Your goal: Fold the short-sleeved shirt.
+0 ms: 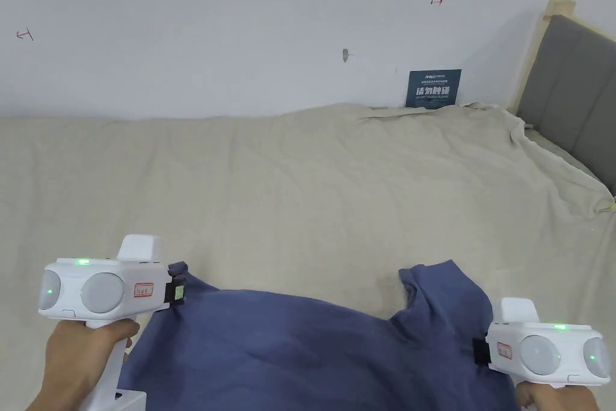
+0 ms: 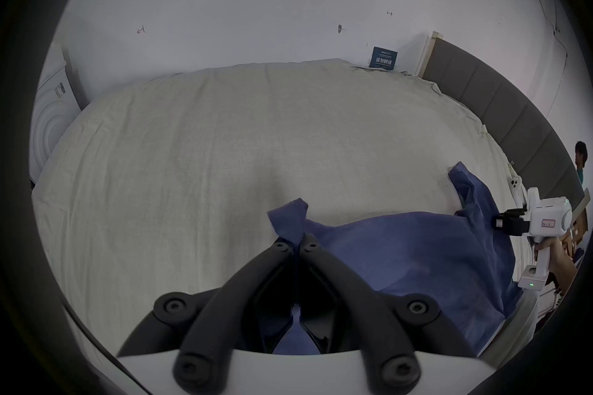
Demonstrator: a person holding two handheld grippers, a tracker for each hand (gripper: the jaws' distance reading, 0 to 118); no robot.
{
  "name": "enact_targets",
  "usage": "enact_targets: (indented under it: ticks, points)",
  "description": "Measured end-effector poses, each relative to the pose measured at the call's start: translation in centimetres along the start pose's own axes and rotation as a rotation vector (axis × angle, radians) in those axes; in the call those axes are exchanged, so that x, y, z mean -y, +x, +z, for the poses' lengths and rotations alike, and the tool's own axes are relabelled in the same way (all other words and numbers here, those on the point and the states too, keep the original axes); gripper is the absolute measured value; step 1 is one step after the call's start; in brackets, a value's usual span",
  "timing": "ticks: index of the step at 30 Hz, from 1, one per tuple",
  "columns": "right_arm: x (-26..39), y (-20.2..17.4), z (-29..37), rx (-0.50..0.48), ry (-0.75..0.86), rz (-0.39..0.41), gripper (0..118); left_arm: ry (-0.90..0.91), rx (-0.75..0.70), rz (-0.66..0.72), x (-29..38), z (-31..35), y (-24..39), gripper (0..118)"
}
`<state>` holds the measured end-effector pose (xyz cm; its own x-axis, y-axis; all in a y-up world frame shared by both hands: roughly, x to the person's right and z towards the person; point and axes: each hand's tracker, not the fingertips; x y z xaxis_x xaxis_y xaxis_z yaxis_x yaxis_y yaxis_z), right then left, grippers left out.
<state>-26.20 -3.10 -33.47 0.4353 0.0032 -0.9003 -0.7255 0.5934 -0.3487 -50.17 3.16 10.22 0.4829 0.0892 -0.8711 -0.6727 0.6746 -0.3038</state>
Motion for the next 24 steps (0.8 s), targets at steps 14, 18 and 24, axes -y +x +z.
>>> enact_targets:
  ticks: [14,18,24]
  points:
    - [-5.7,1.2,12.9,-0.22,0.371,-0.088,3,0.167,-0.02,0.144,-1.2,7.4,-3.5,0]
    - [-8.8,0.0,16.8,-0.281,0.485,-0.093,3,0.254,-0.051,0.142,-3.9,10.5,-5.1,0]
    - [-14.7,-2.1,21.7,-0.333,0.651,-0.059,3,0.401,-0.104,0.143,-9.4,17.4,-6.4,0]
